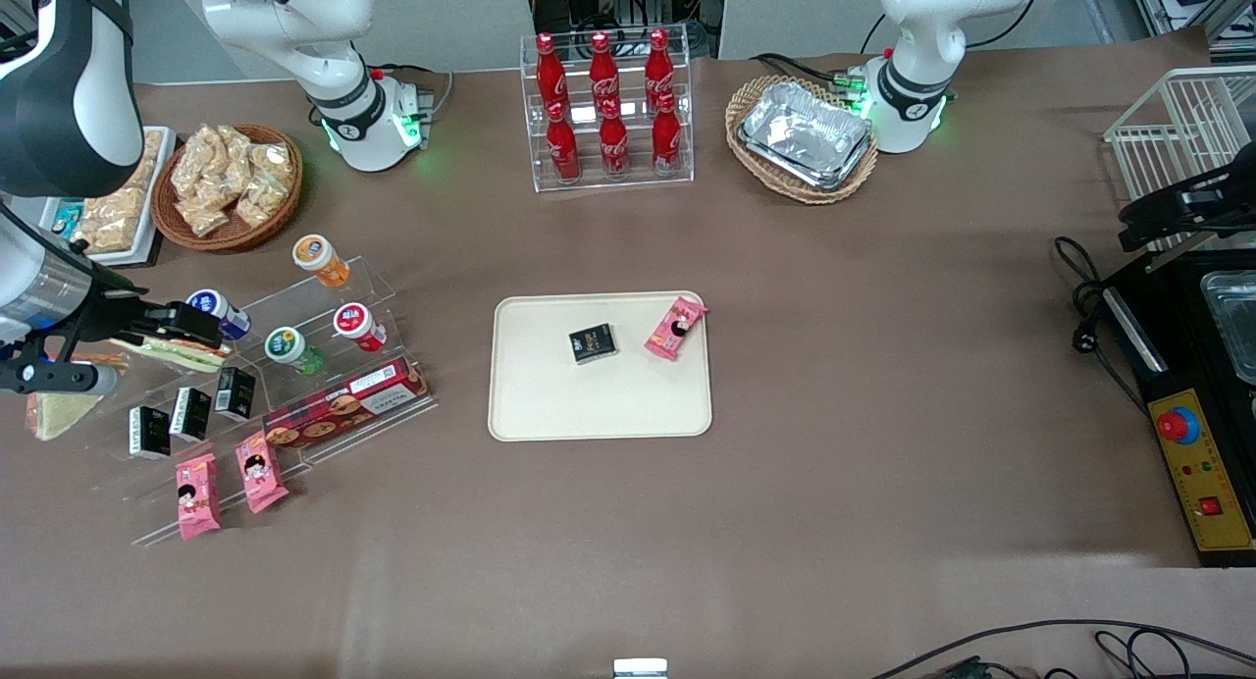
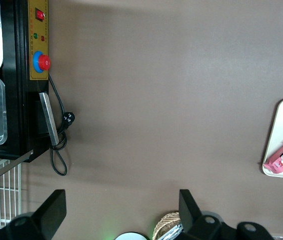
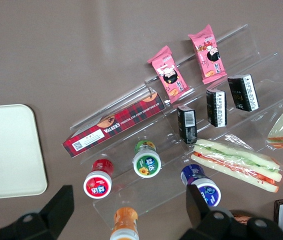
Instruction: Place sandwich on tray
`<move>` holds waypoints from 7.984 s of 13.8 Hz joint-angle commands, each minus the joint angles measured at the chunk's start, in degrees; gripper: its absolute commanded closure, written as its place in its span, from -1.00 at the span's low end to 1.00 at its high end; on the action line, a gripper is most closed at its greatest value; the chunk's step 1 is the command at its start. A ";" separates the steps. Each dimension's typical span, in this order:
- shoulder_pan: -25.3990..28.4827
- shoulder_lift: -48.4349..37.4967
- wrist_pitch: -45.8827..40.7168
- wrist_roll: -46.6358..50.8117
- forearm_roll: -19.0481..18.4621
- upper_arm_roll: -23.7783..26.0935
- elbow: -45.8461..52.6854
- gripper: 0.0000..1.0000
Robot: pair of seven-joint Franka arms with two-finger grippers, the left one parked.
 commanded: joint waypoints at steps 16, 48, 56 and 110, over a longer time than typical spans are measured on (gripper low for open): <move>-5.01 -3.05 -5.80 -1.04 0.40 -5.10 0.33 -1.00; -19.87 10.92 29.18 -2.80 5.40 -10.65 -13.21 -0.82; -19.87 10.31 27.78 -4.91 5.49 -10.38 -10.75 0.03; 24.25 34.93 34.02 -38.67 -13.67 15.37 4.81 -1.00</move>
